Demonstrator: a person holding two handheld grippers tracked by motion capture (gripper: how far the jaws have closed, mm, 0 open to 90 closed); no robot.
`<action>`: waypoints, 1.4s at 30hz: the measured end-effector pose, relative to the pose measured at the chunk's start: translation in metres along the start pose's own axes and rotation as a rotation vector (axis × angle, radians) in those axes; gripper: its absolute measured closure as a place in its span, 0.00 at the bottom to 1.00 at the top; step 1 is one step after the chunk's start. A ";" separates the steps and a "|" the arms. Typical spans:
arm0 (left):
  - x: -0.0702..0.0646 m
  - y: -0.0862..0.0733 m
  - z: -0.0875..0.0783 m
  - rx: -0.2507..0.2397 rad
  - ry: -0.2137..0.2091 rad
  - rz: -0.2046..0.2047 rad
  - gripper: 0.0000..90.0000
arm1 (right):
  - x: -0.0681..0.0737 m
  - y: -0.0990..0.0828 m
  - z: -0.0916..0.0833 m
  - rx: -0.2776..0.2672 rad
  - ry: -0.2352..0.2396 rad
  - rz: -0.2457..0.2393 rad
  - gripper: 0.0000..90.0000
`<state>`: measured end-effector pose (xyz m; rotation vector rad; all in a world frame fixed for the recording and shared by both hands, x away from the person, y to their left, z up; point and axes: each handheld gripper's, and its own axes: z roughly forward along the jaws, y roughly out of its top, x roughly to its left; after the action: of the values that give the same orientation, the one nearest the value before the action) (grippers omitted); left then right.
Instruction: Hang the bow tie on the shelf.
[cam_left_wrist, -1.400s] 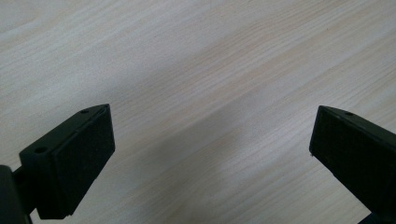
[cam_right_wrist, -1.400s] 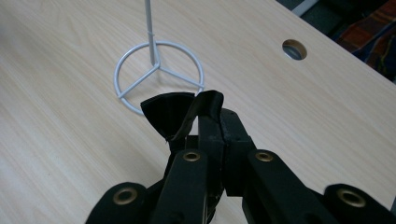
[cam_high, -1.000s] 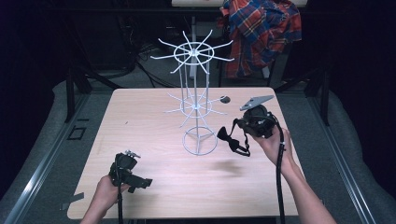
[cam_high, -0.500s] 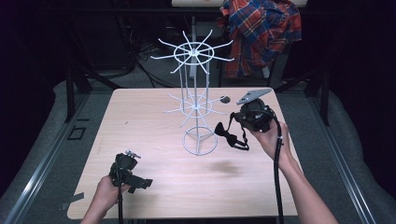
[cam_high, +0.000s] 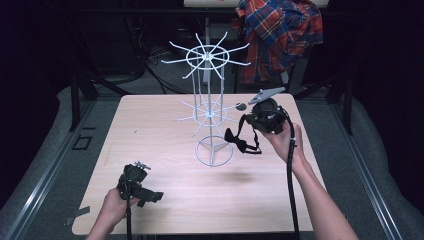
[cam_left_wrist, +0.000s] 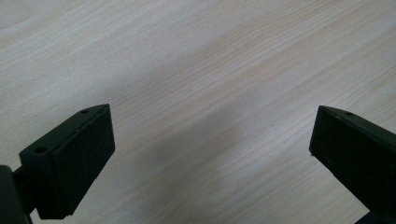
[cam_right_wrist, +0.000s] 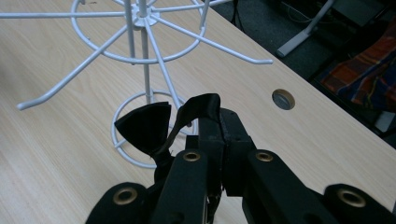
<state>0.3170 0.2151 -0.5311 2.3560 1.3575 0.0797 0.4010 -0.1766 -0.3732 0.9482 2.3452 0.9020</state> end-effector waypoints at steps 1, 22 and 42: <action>0.000 0.000 0.000 -0.001 -0.001 0.000 0.00 | -0.001 0.000 0.002 0.006 0.005 0.003 0.99; 0.000 -0.002 -0.001 -0.004 -0.004 -0.001 0.00 | -0.008 -0.014 0.038 0.014 0.117 0.106 0.98; 0.000 0.000 0.001 0.001 -0.002 -0.002 0.00 | -0.009 -0.028 0.042 0.033 0.156 0.120 0.84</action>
<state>0.3166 0.2147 -0.5317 2.3551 1.3588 0.0758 0.4199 -0.1819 -0.4203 1.0771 2.4613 1.0212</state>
